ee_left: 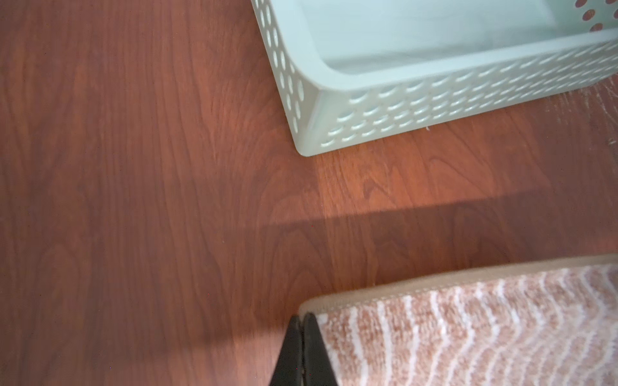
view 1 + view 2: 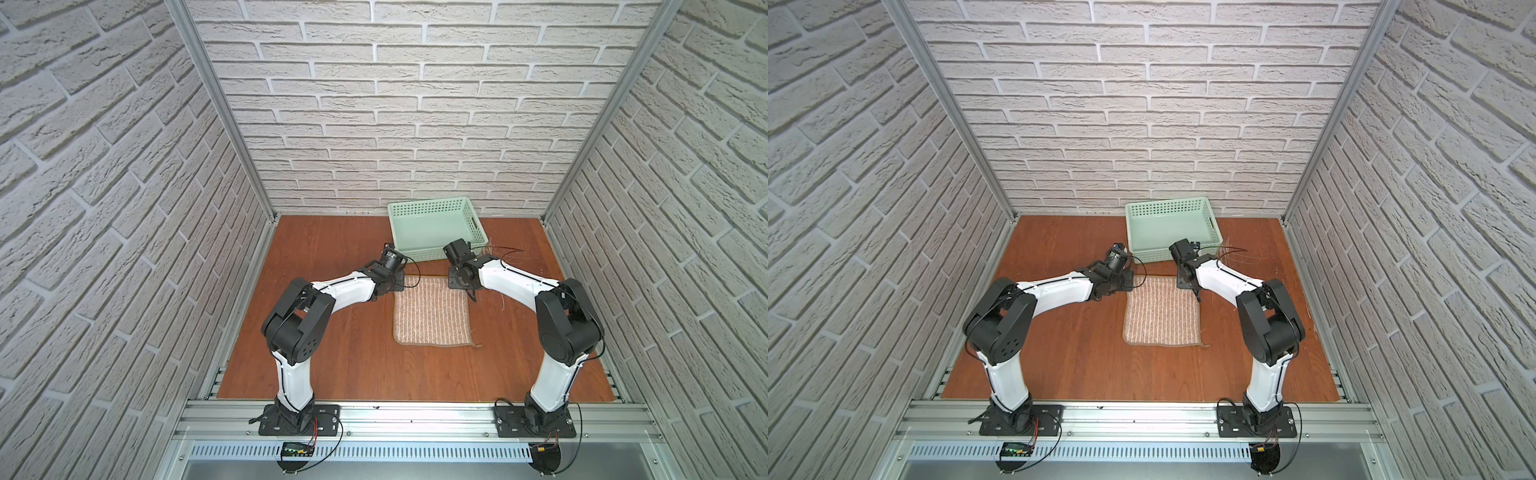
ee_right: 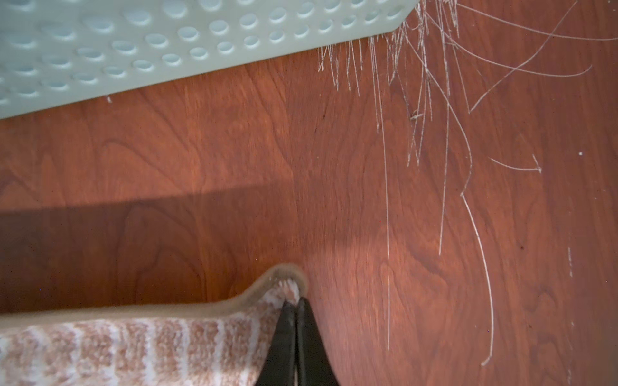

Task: Fold the square dishcloth
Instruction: Flatten out the cleaning item at the center of the board.

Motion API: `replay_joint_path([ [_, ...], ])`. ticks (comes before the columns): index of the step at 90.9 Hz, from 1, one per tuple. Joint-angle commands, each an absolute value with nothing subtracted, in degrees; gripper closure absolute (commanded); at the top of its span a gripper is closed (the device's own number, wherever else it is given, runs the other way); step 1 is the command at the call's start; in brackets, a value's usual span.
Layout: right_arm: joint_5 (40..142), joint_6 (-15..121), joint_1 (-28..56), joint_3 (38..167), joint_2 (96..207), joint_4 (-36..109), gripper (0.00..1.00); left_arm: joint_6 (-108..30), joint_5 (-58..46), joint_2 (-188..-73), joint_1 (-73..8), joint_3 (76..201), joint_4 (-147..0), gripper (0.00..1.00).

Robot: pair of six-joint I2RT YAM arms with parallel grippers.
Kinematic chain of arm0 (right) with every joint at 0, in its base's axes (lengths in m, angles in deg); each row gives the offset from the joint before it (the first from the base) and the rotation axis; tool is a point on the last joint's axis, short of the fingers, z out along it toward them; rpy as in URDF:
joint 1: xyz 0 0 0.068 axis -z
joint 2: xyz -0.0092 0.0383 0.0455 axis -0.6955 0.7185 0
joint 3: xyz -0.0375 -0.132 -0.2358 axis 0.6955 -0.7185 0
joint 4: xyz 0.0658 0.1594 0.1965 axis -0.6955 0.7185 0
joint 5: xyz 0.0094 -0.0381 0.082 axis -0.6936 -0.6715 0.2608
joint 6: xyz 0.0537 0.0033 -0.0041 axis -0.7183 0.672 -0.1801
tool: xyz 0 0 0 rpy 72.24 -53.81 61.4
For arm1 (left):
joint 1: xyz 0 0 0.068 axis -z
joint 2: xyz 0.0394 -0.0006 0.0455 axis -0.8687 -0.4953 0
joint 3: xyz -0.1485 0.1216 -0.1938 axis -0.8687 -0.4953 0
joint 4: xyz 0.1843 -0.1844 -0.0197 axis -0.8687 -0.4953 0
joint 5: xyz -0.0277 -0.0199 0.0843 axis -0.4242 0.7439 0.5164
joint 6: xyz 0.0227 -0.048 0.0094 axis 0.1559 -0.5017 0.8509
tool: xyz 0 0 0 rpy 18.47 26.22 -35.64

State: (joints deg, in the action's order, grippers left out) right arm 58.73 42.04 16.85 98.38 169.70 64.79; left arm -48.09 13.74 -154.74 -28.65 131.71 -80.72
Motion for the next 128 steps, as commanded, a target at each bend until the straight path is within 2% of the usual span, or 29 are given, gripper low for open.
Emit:
replay_joint_path([
  [1, 57.0, 44.5, 17.9, 99.9, 170.7, 63.1, 0.96, -46.4, 13.1, -156.8, -30.4, 132.9, -77.7, 1.00],
  [11, 57.3, 44.9, 18.9, 101.5, 172.9, 64.0, 0.87, -46.4, 12.0, -158.9, -30.9, 134.7, -79.7, 1.00],
  [14, 57.9, 45.1, 19.3, 102.0, 173.5, 64.5, 0.81, -46.4, 11.1, -159.4, -31.1, 135.2, -80.2, 1.00],
  [22, 59.2, 45.5, 19.8, 102.9, 174.0, 65.6, 0.72, -46.6, 8.9, -160.4, -31.6, 135.7, -80.6, 0.88],
  [35, 60.7, 47.1, 20.0, 103.7, 173.1, 66.5, 0.70, -46.6, 6.7, -160.9, -32.0, 136.0, -80.8, 0.66],
  [46, 62.6, 49.2, 20.6, 105.3, 173.2, 67.3, 0.70, -45.9, 4.9, -161.2, -32.7, 136.7, -81.4, 0.60],
  [60, 65.7, 50.6, 22.1, 108.2, 175.3, 68.7, 0.71, -44.9, 1.3, -162.6, -33.8, 138.3, -82.8, 0.60],
  [74, 68.3, 50.8, 23.2, 109.7, 178.6, 68.8, 0.71, -43.5, -1.6, -164.4, -34.1, 140.6, -84.8, 0.67],
  [115, 71.8, 49.8, 25.6, 108.1, 181.3, 67.3, 0.71, -42.0, -5.1, -164.7, -34.7, 141.2, -86.6, 0.69],
  [128, 72.7, 49.6, 25.9, 108.0, 181.9, 67.1, 0.76, -42.2, -5.4, -164.9, -34.8, 141.2, -86.5, 0.81],
])
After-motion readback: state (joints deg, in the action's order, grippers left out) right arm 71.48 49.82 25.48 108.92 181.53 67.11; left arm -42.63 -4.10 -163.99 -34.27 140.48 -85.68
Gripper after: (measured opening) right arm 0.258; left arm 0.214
